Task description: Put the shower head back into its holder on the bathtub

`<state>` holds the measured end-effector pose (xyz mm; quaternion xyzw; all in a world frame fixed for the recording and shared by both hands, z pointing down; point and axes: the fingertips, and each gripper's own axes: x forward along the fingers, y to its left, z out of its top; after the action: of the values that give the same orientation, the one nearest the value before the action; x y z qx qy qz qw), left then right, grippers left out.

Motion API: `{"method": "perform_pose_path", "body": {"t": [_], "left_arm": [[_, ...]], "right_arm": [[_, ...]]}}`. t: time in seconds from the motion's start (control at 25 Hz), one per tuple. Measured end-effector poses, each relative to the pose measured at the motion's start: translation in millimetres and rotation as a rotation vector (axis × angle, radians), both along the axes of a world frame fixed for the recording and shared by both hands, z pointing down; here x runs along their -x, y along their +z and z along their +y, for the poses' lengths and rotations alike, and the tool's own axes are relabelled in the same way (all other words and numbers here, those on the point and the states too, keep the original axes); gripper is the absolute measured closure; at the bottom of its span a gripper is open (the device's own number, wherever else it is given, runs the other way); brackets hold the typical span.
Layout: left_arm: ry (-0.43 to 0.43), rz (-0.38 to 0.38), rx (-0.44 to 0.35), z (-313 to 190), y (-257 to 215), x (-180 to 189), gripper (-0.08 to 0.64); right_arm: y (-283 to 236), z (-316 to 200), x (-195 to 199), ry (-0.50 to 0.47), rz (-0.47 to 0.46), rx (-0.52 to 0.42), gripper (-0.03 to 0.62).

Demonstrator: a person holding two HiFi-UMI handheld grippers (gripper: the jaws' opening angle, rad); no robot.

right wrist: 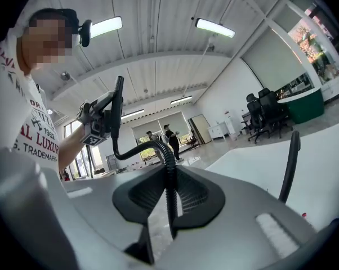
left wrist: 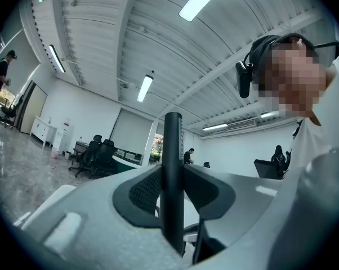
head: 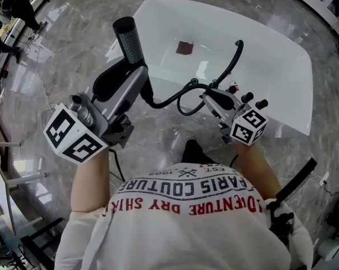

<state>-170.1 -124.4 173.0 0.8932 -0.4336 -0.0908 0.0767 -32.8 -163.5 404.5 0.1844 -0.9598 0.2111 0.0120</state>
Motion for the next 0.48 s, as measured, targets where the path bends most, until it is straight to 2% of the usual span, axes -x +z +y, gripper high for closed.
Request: {"method": "perform_pose_path", "body": {"t": [0.2, 0.36, 0.48], "left_arm": [[0.011, 0.001, 0.002, -2, 2, -1, 0.437], [0.016, 0.0, -0.003, 0, 2, -2, 0.437], [0.02, -0.01, -0.011, -1, -1, -4, 0.437]], "right_arm": [[-23, -13, -4, 0.023, 0.004, -0.1, 0.534], [-34, -17, -6, 0.033, 0.005, -0.141, 0.535], [-41, -24, -8, 0.032, 0.038, -0.192, 0.535]]}}
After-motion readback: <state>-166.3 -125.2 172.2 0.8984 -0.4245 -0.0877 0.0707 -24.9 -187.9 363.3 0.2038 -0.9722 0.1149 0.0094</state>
